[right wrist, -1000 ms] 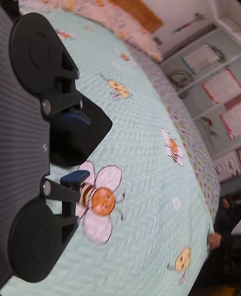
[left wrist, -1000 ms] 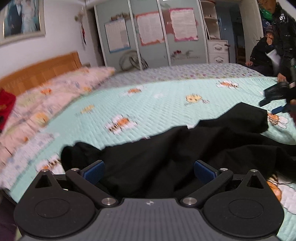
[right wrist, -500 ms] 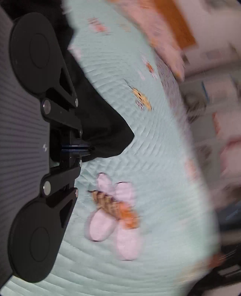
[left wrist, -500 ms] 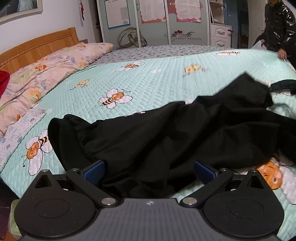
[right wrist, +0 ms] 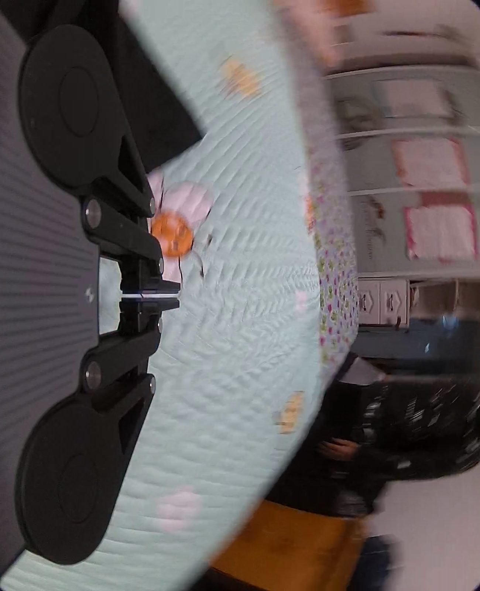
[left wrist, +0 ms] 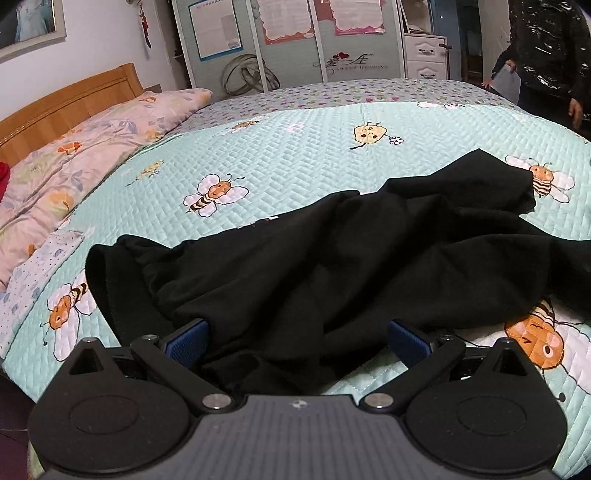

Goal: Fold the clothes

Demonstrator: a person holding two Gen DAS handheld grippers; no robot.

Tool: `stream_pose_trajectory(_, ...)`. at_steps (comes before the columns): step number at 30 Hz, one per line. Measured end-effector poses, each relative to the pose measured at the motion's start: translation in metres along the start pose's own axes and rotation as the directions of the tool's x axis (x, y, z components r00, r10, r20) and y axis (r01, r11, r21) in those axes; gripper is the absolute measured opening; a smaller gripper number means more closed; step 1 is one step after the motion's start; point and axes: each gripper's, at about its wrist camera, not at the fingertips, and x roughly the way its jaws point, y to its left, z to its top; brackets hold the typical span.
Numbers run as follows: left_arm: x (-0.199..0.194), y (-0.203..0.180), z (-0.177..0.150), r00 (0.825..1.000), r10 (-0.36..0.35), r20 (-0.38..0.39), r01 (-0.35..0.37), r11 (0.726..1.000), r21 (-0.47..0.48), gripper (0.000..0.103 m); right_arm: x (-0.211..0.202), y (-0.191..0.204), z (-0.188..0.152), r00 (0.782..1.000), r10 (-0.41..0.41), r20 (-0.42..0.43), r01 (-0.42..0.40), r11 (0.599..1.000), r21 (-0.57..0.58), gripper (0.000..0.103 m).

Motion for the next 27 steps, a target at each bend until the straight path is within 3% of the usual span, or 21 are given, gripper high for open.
stream_pose_trajectory(3, -0.001, -0.003, 0.000, 1.000, 0.006, -0.002, -0.006, 1.000, 0.013, 0.102, -0.027, -0.007, -0.025, 0.995, 0.099, -0.020, -0.097, 0.992, 0.085, 0.008)
stream_pose_trajectory(6, -0.003, -0.002, 0.002, 1.000, 0.005, -0.003, -0.005, 1.000, 0.010, 0.102, -0.048, 0.000, -0.046, 0.991, 0.130, -0.032, -0.127, 0.988, 0.089, 0.010)
stream_pose_trajectory(8, -0.005, -0.001, 0.003, 1.000, 0.002, -0.003, -0.002, 1.000, 0.003, 0.102, -0.055, 0.002, -0.053, 0.988, 0.148, -0.038, -0.144, 0.985, 0.100, 0.019)
stream_pose_trajectory(9, -0.007, 0.001, 0.004, 1.000, -0.002, -0.002, 0.002, 1.000, 0.000, 0.102, -0.058, 0.000, -0.055, 0.987, 0.152, -0.043, -0.147, 0.983, 0.106, 0.028)
stream_pose_trajectory(10, -0.009, 0.001, 0.004, 1.000, -0.007, 0.001, 0.007, 1.000, -0.001, 0.102, -0.061, -0.004, -0.057, 0.987, 0.153, -0.049, -0.147, 0.983, 0.113, 0.034)
stream_pose_trajectory(19, -0.016, 0.000, 0.005, 1.000, -0.016, 0.005, 0.016, 1.000, -0.012, 0.102, -0.087, -0.052, -0.076, 0.996, 0.082, -0.029, -0.070, 0.958, 0.278, 0.041)
stream_pose_trajectory(27, -0.022, -0.005, 0.004, 1.000, -0.020, 0.013, 0.020, 1.000, 0.001, 0.102, -0.106, -0.065, -0.090, 0.996, 0.089, -0.031, -0.072, 0.932, 0.356, 0.051)
